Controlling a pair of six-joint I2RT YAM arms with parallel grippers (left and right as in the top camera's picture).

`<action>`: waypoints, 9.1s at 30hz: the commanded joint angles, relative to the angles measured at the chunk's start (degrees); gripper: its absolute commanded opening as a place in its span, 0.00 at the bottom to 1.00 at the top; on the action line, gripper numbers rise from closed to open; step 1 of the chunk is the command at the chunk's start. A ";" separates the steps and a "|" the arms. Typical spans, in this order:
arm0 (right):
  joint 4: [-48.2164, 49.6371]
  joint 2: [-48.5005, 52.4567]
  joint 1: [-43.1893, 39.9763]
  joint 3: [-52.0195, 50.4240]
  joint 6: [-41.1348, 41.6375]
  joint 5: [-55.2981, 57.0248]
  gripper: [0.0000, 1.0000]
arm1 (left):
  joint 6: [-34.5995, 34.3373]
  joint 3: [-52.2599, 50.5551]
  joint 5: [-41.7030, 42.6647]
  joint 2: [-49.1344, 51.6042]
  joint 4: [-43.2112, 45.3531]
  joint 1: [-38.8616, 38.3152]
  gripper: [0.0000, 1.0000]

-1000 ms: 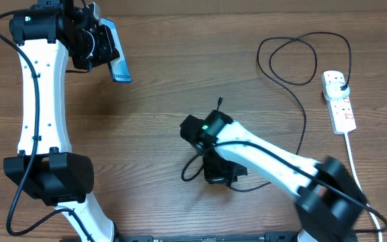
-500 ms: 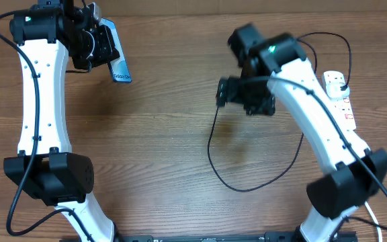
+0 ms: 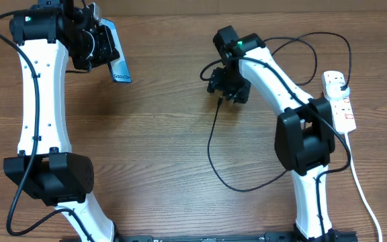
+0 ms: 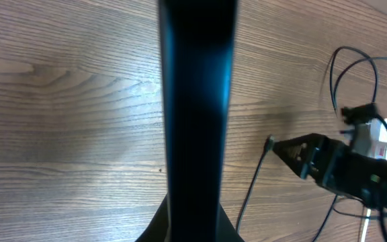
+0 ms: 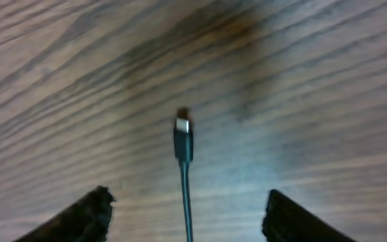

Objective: Plug charger to phone and switch on socket

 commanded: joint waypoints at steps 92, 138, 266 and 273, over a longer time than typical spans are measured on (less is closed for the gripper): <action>-6.60 -25.29 1.40 15.96 -36.89 -53.72 0.04 | -13.86 1.33 68.98 -1.99 43.34 -0.68 0.04; 2.99 -22.80 2.43 14.62 -24.98 -54.82 0.04 | -23.06 1.36 68.96 -2.14 44.81 -3.98 0.04; 6.80 -21.42 1.22 14.62 -19.58 -53.92 0.04 | -24.17 1.36 68.98 -2.12 45.55 -5.27 0.04; 7.45 -21.40 1.22 14.62 -18.91 -54.14 0.04 | -24.15 1.36 68.98 -2.12 45.55 -5.27 0.04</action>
